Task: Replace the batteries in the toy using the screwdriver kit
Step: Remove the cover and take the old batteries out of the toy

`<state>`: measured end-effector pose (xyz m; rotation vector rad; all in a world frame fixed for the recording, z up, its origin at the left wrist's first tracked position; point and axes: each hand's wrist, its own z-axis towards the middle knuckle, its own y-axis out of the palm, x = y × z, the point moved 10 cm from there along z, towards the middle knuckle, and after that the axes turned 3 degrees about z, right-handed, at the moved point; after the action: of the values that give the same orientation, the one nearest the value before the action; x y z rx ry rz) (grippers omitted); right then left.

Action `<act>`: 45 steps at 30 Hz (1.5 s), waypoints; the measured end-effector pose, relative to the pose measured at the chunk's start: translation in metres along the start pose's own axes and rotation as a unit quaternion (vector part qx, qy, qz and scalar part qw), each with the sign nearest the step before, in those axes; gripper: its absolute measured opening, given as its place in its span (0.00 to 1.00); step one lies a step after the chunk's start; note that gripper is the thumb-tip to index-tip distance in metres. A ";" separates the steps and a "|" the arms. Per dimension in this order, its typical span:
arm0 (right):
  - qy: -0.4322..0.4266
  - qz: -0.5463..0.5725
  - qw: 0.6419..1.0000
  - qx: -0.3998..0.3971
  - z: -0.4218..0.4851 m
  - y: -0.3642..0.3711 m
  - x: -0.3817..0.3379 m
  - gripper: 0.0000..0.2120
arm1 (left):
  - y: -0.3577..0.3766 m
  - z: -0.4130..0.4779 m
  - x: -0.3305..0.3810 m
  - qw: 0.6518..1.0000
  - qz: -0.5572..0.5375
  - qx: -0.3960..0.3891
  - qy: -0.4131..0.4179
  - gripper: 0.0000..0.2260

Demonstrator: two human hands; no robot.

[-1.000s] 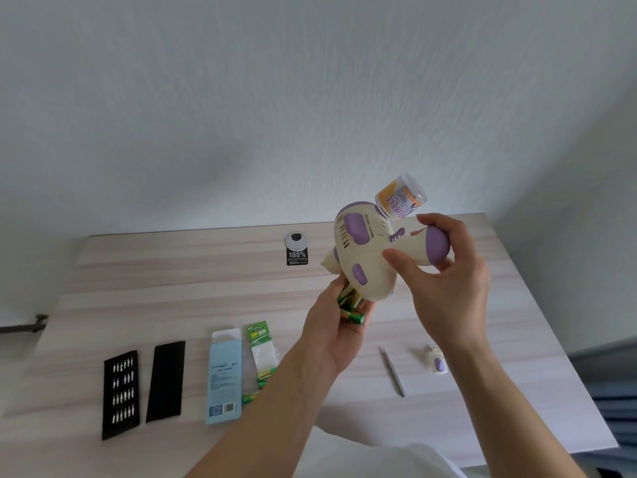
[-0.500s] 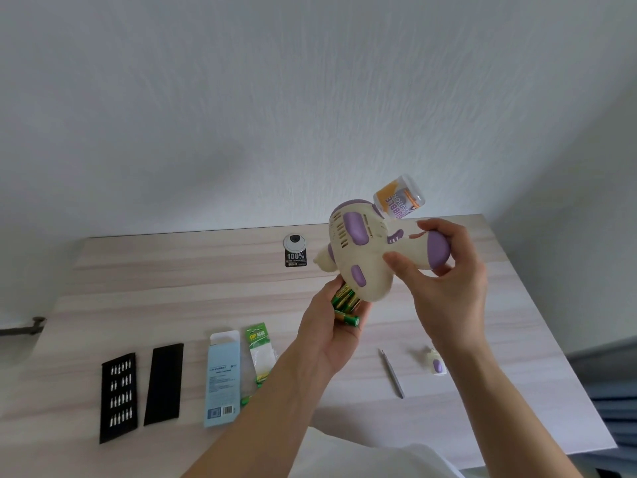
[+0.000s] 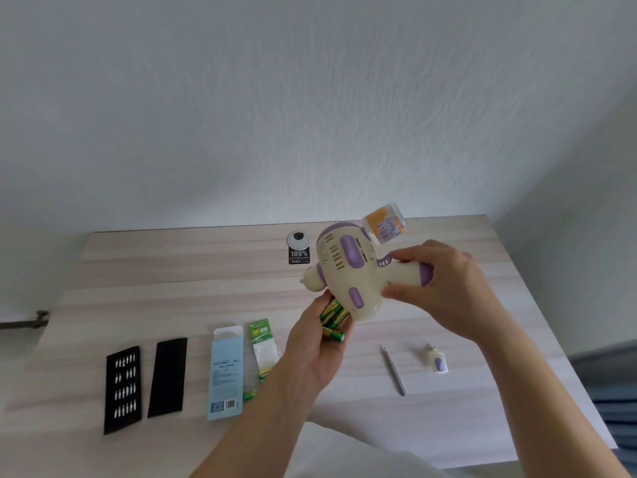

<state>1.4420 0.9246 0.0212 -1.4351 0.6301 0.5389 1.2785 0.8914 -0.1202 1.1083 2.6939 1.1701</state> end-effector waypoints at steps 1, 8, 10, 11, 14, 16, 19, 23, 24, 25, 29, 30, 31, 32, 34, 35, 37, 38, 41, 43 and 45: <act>0.005 -0.016 1.000 -0.009 0.000 0.002 0.002 0.20 | -0.003 -0.001 0.001 1.000 0.000 0.007 -0.001 0.11; 0.079 -0.015 0.996 -0.047 -0.004 0.021 0.030 0.25 | -0.018 -0.005 0.008 1.000 -0.001 0.030 -0.001 0.06; 0.104 0.018 0.993 -0.055 -0.007 0.032 0.044 0.28 | -0.025 -0.003 0.006 0.999 0.004 0.037 -0.010 0.07; 0.117 0.037 0.991 -0.057 -0.008 0.038 0.050 0.28 | -0.028 -0.002 0.005 0.999 0.003 0.041 -0.013 0.07; 0.151 0.101 0.981 -0.065 -0.014 0.060 0.071 0.26 | -0.041 0.003 0.004 0.998 0.004 0.059 -0.016 0.10; 0.170 0.166 0.968 -0.079 -0.018 0.080 0.085 0.24 | -0.047 0.006 0.003 0.998 0.006 0.065 -0.020 0.11; 0.209 0.276 0.934 -0.085 -0.028 0.111 0.106 0.23 | -0.054 0.012 0.004 0.998 -0.001 0.067 -0.020 0.12; 0.238 0.363 0.899 -0.062 -0.042 0.155 0.124 0.18 | -0.070 0.022 0.010 0.996 -0.007 0.086 -0.004 0.12; 0.238 0.373 0.895 -0.061 -0.045 0.167 0.128 0.17 | -0.075 0.024 0.012 0.996 -0.006 0.091 0.000 0.11; 0.237 0.382 0.891 -0.061 -0.047 0.179 0.132 0.16 | -0.080 0.026 0.013 0.995 -0.001 0.096 0.005 0.10; 0.246 0.404 0.879 -0.053 -0.056 0.215 0.153 0.14 | -0.097 0.032 0.016 0.993 0.022 0.116 0.015 0.09; 0.248 0.408 0.877 -0.050 -0.057 0.220 0.158 0.14 | -0.100 0.032 0.016 0.992 0.026 0.120 0.016 0.10; 0.248 0.411 0.876 -0.046 -0.056 0.224 0.163 0.13 | -0.103 0.032 0.015 0.992 0.027 0.126 0.017 0.10; 0.246 0.414 0.875 -0.041 -0.055 0.226 0.168 0.13 | -0.105 0.032 0.015 0.991 0.029 0.131 0.018 0.11; 0.236 0.416 0.878 -0.031 -0.051 0.231 0.176 0.13 | -0.109 0.031 0.013 0.989 0.034 0.140 0.020 0.11; 0.231 0.416 0.879 -0.026 -0.049 0.233 0.179 0.12 | -0.111 0.031 0.011 0.989 0.036 0.143 0.021 0.12; 0.227 0.410 0.883 -0.018 -0.047 0.236 0.185 0.12 | -0.114 0.031 0.008 0.987 0.039 0.153 0.020 0.13; 0.225 0.401 0.888 -0.013 -0.045 0.236 0.187 0.13 | -0.115 0.031 0.006 0.987 0.041 0.157 0.020 0.13; 0.206 0.363 0.909 -0.015 -0.041 0.239 0.189 0.07 | -0.117 0.031 0.004 0.985 0.047 0.164 0.020 0.12; 0.194 0.321 0.927 -0.005 -0.042 0.239 0.190 0.10 | -0.116 0.030 0.005 0.985 0.051 0.166 0.020 0.09; 0.190 0.290 0.938 0.009 -0.043 0.239 0.193 0.17 | -0.115 0.029 0.004 0.984 0.051 0.171 0.020 0.07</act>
<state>1.4162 0.8922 -0.2861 -1.3371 1.3882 0.7139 1.2128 0.8578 -0.2137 1.2866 2.9790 0.7589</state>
